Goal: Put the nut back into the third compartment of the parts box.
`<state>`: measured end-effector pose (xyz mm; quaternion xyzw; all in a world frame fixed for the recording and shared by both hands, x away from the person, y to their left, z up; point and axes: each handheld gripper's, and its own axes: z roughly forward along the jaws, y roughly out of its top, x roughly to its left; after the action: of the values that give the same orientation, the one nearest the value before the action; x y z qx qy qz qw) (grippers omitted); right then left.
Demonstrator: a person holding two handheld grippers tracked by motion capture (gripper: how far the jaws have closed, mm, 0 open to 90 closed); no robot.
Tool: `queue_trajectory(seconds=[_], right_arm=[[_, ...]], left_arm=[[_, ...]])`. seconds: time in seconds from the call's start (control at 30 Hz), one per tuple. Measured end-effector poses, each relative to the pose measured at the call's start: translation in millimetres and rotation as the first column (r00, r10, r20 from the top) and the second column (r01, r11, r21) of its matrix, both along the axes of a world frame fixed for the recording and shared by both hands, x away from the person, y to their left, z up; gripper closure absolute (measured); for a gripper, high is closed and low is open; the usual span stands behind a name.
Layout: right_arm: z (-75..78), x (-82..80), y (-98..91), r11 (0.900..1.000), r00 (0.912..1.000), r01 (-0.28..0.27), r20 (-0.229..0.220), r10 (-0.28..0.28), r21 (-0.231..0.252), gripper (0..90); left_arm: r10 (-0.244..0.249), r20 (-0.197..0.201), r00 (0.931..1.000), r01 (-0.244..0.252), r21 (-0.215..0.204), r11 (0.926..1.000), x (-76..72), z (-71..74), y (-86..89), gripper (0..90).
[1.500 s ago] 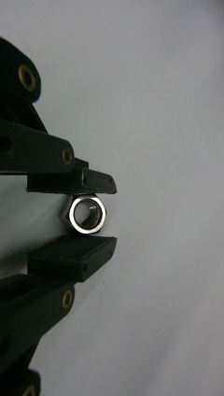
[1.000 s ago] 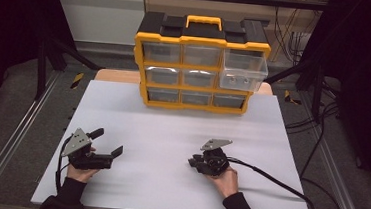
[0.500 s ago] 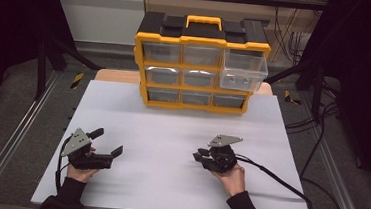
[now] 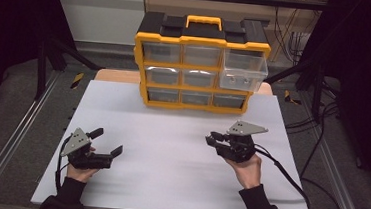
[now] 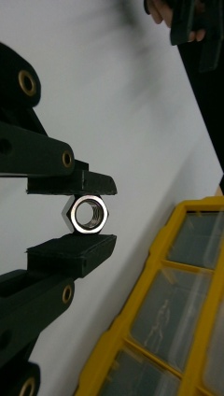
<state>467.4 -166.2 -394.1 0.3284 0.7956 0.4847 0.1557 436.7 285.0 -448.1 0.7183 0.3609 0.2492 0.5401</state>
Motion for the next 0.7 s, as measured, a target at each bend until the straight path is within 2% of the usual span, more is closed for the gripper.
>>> queue_trajectory(seconds=[0.33, 0.7], right_arm=[[47.9, 1.0, -11.4, 0.9992, 0.9953, 0.026, 0.092, -0.029, 0.030, 70.3], [95.5, 9.8, -16.1, 0.9963, 0.9821, 0.058, 0.175, -0.069, 0.064, 70.3]], left_arm=[[-0.002, 0.000, 1.0000, 0.002, 0.002, 1.0000, 0.0, 0.0, -0.3, 1.7], [-0.002, 0.001, 1.0000, 0.002, 0.001, 1.0000, 0.0, 0.1, -0.3, 1.7]])
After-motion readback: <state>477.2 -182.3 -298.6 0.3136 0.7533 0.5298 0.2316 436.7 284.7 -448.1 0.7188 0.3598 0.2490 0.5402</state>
